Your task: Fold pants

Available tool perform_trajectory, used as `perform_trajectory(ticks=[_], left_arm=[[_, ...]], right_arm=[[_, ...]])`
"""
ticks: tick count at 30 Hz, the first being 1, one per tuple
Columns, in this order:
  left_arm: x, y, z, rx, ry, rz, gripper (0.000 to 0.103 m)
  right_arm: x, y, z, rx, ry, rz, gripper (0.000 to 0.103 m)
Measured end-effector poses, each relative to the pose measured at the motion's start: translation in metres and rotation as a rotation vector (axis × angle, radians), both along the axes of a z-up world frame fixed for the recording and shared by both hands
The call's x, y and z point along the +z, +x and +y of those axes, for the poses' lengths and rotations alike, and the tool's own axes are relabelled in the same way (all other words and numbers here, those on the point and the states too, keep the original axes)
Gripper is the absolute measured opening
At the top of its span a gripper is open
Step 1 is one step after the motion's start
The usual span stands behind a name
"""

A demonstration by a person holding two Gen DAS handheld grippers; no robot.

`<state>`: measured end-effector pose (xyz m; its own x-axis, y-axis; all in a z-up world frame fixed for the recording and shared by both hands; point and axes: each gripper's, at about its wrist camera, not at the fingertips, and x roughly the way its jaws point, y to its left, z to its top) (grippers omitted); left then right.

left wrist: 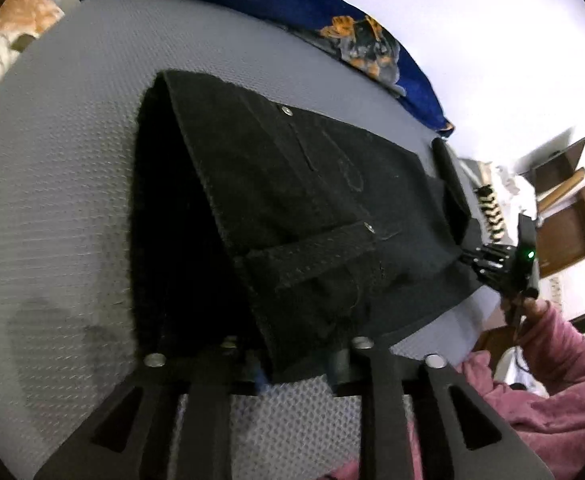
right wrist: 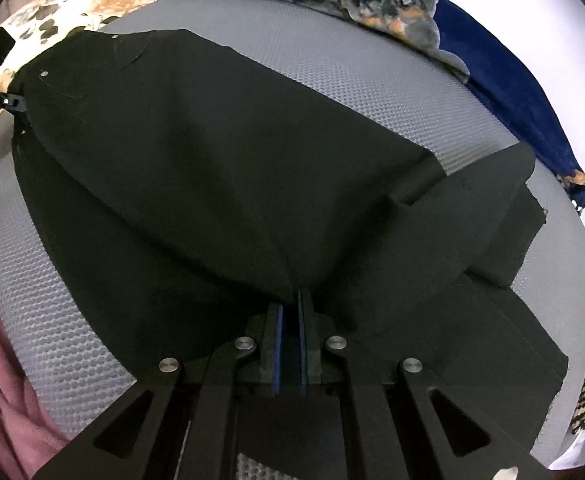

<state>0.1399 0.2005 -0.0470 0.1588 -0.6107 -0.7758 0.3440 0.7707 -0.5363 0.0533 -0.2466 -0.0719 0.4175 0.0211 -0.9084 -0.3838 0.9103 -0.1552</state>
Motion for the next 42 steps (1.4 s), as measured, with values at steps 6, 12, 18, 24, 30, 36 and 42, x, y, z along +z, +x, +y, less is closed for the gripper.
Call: perform_trajectory(ticks=[6,12,18,24,30,36,42], left_arm=[[0.015,-0.018,0.026,0.111,0.039,0.05,0.06],[0.017,-0.046,0.044,0.291,-0.137,0.17,0.06],[0.0,-0.042,0.042,0.488,-0.247,0.264,0.06],[0.003,-0.026,0.043,0.536,-0.214,0.238,0.021],[0.048,-0.009,0.044,0.457,-0.148,0.082,0.019],[0.03,0.001,0.04,0.325,0.04,0.079,0.018],[0.007,-0.012,0.054,0.318,0.041,0.126,0.019]], right_arm=[[-0.002,0.0,-0.001,-0.001,0.011,0.002,0.006],[-0.007,0.002,0.0,0.007,0.027,-0.009,0.006],[-0.005,0.0,0.0,0.025,0.026,-0.022,0.006],[-0.001,-0.004,-0.001,0.014,0.028,-0.03,0.006],[0.033,-0.018,0.001,-0.011,0.026,-0.103,0.004],[0.032,-0.042,0.01,0.009,0.023,-0.071,0.004],[0.011,-0.047,0.01,-0.006,0.011,-0.008,0.005]])
